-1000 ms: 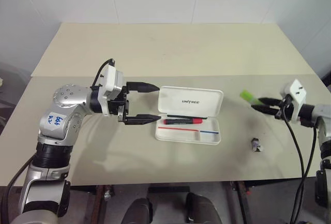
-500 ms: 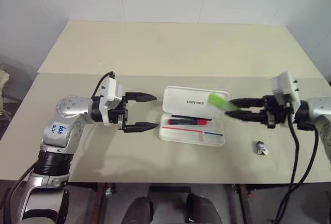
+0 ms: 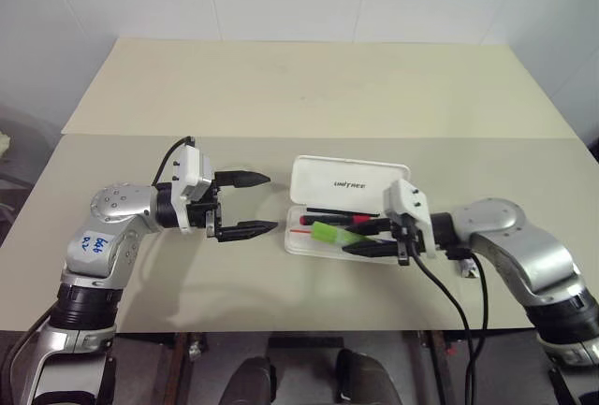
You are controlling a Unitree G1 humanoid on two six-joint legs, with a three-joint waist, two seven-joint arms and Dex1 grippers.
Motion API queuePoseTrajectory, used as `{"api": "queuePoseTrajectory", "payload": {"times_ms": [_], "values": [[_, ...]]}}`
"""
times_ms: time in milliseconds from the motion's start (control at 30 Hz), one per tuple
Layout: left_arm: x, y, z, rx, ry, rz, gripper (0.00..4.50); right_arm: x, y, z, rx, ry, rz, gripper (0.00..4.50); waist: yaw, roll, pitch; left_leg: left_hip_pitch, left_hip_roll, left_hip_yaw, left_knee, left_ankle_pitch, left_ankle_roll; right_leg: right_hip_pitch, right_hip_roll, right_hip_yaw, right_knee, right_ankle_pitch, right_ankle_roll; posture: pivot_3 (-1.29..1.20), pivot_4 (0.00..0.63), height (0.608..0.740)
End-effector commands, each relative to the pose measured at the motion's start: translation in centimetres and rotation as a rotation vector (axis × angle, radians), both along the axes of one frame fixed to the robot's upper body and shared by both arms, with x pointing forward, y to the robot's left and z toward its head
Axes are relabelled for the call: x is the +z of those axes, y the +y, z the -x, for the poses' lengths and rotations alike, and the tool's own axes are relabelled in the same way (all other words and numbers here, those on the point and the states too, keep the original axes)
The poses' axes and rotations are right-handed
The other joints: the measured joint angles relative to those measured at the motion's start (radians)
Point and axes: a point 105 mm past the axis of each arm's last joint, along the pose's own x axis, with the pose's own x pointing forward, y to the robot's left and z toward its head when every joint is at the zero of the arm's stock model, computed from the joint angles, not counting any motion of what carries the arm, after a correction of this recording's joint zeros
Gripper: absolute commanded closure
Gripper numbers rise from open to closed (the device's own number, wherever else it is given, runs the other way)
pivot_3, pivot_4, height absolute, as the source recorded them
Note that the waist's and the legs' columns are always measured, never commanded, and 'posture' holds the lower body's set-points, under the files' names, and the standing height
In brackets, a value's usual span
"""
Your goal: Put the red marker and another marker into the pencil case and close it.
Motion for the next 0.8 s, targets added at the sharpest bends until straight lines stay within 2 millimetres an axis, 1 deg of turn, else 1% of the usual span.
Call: {"api": "queuePoseTrajectory", "payload": {"times_ms": [33, 133, 233, 367, 567, 800], "values": [[-0.6, 1.0, 0.0, 0.011, -0.038, -0.057, 0.09, -0.3, 1.5, -0.6, 0.044, -0.046, 0.023, 3.41, 0.0, 0.0, 0.0, 0.0, 0.0, 0.0, 0.0, 0.0, 0.0, 0.0, 0.0, 0.0, 0.0, 0.0, 0.0, 0.0, 0.15, 0.74], [-1.1, 1.6, 0.0, 0.03, -0.034, -0.067, 0.09, 0.1, 2.8, -0.8, 0.077, -0.056, 0.01, 3.41, 0.003, 0.0, 0.0, 0.0, 0.0, -0.001, 0.0, 0.0, 0.0, 0.0, 0.0, 0.0, 0.001, 0.0, -0.001, 0.0, 0.15, 0.74], [-1.3, 1.8, 0.2, 0.042, -0.032, -0.066, 0.09, 0.2, 3.4, -0.8, 0.103, -0.055, 0.006, 3.41, 0.003, 0.0, 0.0, 0.0, 0.0, -0.001, 0.0, 0.0, 0.0, -0.001, 0.0, 0.0, 0.001, 0.0, -0.001, 0.0, 0.15, 0.74], [-1.5, 1.6, 0.5, 0.044, -0.032, -0.062, 0.09, -0.2, 3.2, -0.9, 0.122, -0.056, 0.029, 3.41, 0.001, 0.0, 0.0, 0.0, 0.0, -0.001, -0.001, -0.001, 0.0, -0.001, 0.0, -0.001, 0.001, 0.0, -0.001, 0.0, 0.15, 0.74], [-1.4, 1.7, 0.7, 0.057, -0.035, -0.061, 0.09, -0.4, 2.1, -1.2, 0.131, -0.05, 0.069, 3.41, -0.001, 0.0, 0.0, 0.0, 0.0, -0.001, -0.001, -0.001, 0.0, -0.001, 0.0, -0.001, 0.001, 0.0, -0.001, 0.0, 0.15, 0.74], [-1.3, 1.2, 0.7, 0.051, -0.042, -0.056, 0.09, -0.7, 2.0, -1.4, 0.119, -0.044, 0.076, 3.41, -0.003, 0.0, 0.0, 0.0, 0.0, -0.001, -0.001, -0.001, 0.0, -0.001, 0.001, -0.001, 0.001, 0.0, -0.001, 0.0, 0.15, 0.74]]}}
